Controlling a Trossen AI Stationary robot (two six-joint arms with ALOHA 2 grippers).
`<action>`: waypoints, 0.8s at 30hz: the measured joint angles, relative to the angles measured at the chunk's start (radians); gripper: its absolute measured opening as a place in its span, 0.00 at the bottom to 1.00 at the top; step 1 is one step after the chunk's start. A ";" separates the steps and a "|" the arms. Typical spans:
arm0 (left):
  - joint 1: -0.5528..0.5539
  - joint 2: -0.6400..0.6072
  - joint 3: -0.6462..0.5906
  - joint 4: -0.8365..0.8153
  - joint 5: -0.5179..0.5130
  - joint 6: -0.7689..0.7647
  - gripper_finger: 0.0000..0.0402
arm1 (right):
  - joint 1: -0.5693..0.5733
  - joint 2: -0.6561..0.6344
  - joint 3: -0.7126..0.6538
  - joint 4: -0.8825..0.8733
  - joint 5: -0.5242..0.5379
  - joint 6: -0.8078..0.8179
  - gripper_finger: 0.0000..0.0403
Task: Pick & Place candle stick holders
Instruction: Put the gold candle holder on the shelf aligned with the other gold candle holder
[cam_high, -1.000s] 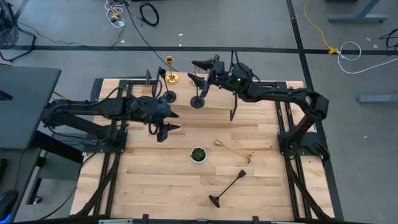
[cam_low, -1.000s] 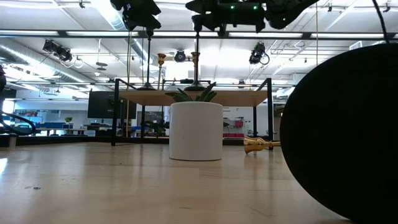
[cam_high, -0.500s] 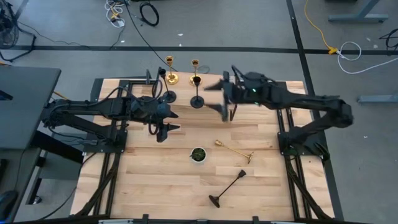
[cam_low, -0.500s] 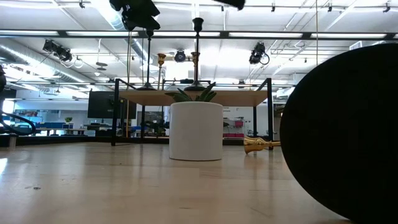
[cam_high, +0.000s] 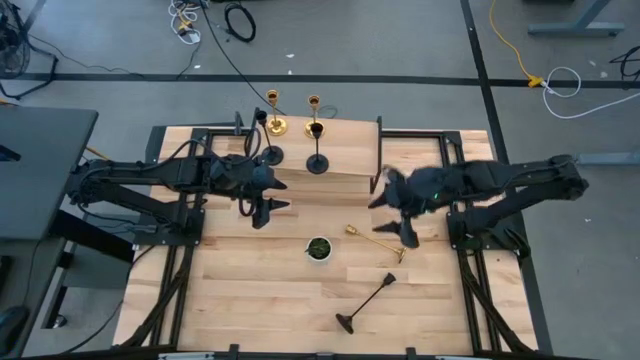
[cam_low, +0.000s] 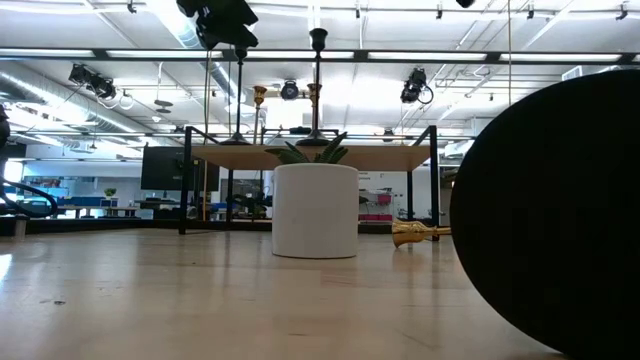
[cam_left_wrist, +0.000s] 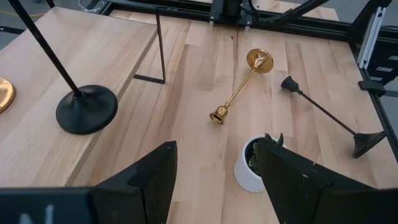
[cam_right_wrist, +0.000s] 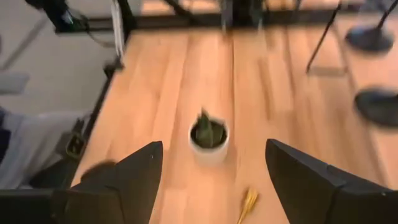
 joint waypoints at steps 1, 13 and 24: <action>0.000 0.000 0.000 -0.001 0.000 0.000 0.55 | 0.022 0.010 0.000 -0.022 0.025 0.029 0.70; 0.000 0.000 0.000 0.001 0.007 -0.062 0.55 | 0.172 0.188 0.000 -0.262 0.198 0.350 0.70; 0.000 0.000 0.000 0.001 0.008 -0.068 0.55 | 0.190 0.421 -0.001 -0.279 0.226 0.456 0.68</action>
